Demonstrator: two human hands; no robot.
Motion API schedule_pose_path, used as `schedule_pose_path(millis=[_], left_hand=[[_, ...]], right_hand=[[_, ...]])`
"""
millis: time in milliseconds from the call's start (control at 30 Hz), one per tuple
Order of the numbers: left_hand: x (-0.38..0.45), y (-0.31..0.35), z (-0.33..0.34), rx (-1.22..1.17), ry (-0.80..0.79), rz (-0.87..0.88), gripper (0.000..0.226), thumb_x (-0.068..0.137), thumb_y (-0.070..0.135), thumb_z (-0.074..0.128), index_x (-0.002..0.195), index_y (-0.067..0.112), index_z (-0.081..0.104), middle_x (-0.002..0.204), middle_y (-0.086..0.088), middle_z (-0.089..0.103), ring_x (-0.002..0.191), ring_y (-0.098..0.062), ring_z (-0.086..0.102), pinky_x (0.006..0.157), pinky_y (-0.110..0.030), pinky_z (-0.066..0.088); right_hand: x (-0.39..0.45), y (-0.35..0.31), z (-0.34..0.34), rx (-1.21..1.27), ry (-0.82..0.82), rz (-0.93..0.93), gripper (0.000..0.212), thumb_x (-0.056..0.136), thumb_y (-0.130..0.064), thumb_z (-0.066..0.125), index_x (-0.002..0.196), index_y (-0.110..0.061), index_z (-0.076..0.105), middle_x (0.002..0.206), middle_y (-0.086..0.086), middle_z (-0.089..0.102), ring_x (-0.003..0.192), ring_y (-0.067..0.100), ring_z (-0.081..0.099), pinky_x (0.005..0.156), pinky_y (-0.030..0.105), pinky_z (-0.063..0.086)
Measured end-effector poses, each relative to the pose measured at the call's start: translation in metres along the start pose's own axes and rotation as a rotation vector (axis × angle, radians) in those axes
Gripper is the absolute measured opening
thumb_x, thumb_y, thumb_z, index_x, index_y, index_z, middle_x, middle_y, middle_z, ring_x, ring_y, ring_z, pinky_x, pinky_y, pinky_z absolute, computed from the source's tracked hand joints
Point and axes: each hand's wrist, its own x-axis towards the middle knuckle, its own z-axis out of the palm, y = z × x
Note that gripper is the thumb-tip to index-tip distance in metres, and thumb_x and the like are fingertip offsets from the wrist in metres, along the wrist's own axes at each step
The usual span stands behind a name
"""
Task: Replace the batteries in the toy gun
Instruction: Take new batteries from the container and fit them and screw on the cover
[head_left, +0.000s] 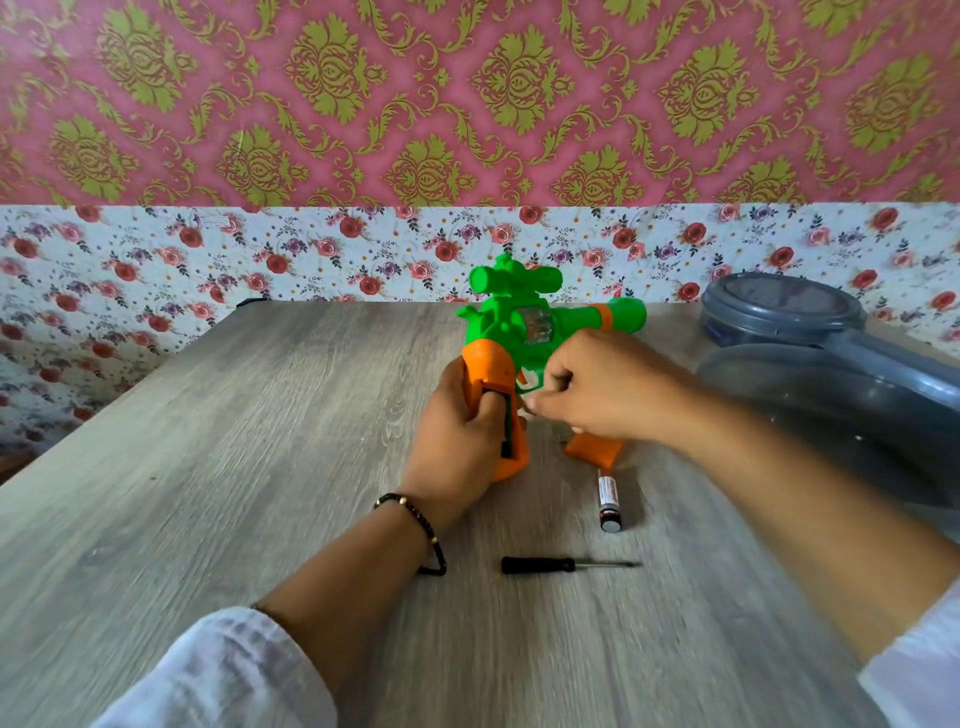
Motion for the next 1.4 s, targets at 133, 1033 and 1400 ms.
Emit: schedule_pose_path(millis=[133,1033,1400], left_hand=[[0.002,0.001,0.000,-0.114,0.006,-0.081,0.018,0.095,0.007,0.041,0.108,0.007,0.053,0.090,-0.010,0.066,0.079,-0.027,0.068,0.075,-0.043,0.057],[0.007,-0.003,-0.004,-0.201,0.019,-0.185,0.026,0.075,0.027,0.047,0.089,0.006,0.054,0.080,-0.016,0.058,0.074,-0.025,0.057,0.068,-0.042,0.045],[0.014,-0.007,-0.006,-0.321,0.010,-0.225,0.020,0.092,0.010,0.044,0.100,-0.003,0.057,0.079,-0.015,0.060,0.071,-0.024,0.059,0.061,-0.032,0.047]], right_hand=[[-0.015,-0.002,-0.036,-0.147,-0.436,0.066,0.026,0.075,-0.035,0.075,0.079,-0.010,0.070,0.065,0.006,0.064,0.054,0.016,0.051,0.052,0.023,0.038],[-0.017,-0.018,0.002,0.316,-0.364,-0.210,0.028,0.072,-0.017,0.079,0.083,0.000,0.059,0.068,0.007,0.055,0.052,0.005,0.042,0.050,0.024,0.034],[-0.013,-0.019,0.022,0.409,-0.218,-0.154,0.034,0.075,-0.021,0.075,0.090,0.007,0.062,0.055,0.001,0.043,0.046,0.004,0.037,0.052,0.031,0.037]])
